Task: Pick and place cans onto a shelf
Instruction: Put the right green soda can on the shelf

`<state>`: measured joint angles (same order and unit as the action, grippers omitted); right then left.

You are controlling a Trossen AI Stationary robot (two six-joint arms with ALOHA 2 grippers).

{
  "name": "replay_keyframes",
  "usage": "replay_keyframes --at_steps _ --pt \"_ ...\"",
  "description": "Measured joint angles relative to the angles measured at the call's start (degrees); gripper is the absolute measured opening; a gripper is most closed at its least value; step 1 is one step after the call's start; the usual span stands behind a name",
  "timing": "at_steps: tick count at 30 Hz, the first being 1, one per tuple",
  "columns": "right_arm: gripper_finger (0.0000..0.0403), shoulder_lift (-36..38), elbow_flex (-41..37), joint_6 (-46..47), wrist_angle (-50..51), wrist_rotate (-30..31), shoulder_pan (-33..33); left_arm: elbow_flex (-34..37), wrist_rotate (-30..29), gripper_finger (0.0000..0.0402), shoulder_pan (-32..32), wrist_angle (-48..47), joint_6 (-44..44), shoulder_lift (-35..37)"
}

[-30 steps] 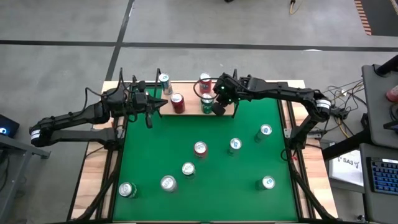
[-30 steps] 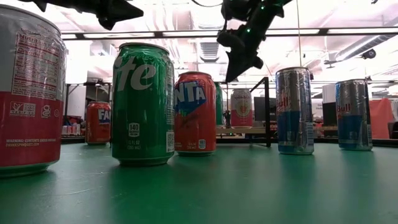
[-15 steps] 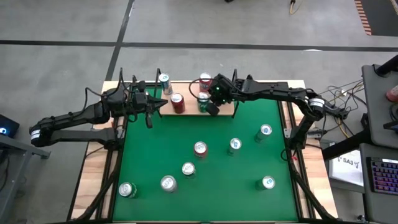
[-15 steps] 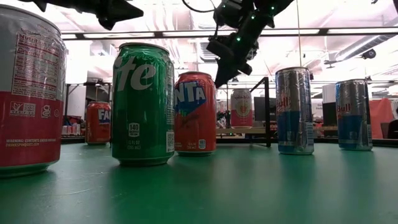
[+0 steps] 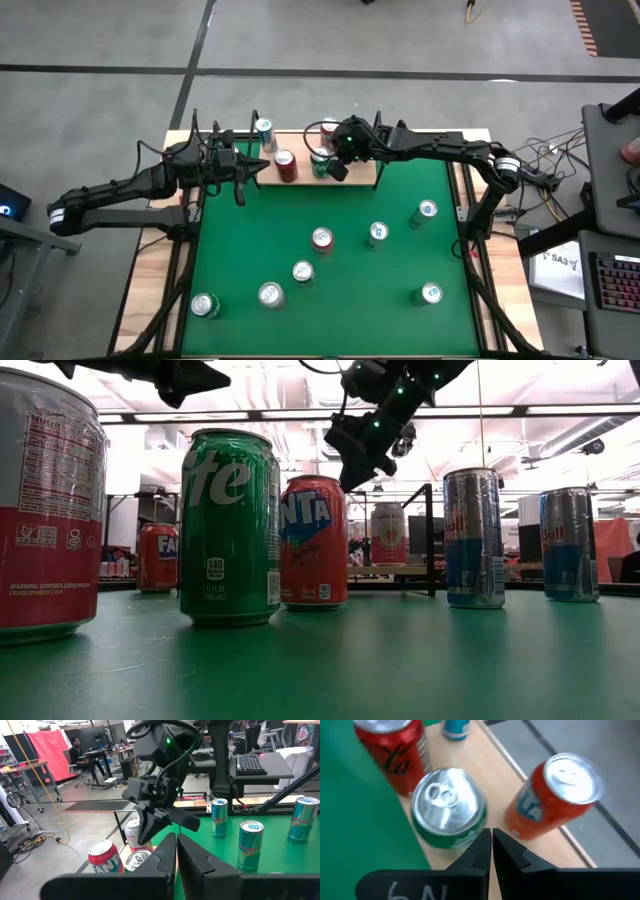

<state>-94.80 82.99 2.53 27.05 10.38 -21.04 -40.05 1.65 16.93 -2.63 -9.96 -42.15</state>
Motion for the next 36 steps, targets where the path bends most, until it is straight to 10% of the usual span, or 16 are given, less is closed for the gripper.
replay_keyframes --at_steps 36 --pt "0.0009 -6.3 0.2 5.4 -17.0 1.8 4.3 0.0 0.0 0.0 0.0 0.0 -0.9 0.0"
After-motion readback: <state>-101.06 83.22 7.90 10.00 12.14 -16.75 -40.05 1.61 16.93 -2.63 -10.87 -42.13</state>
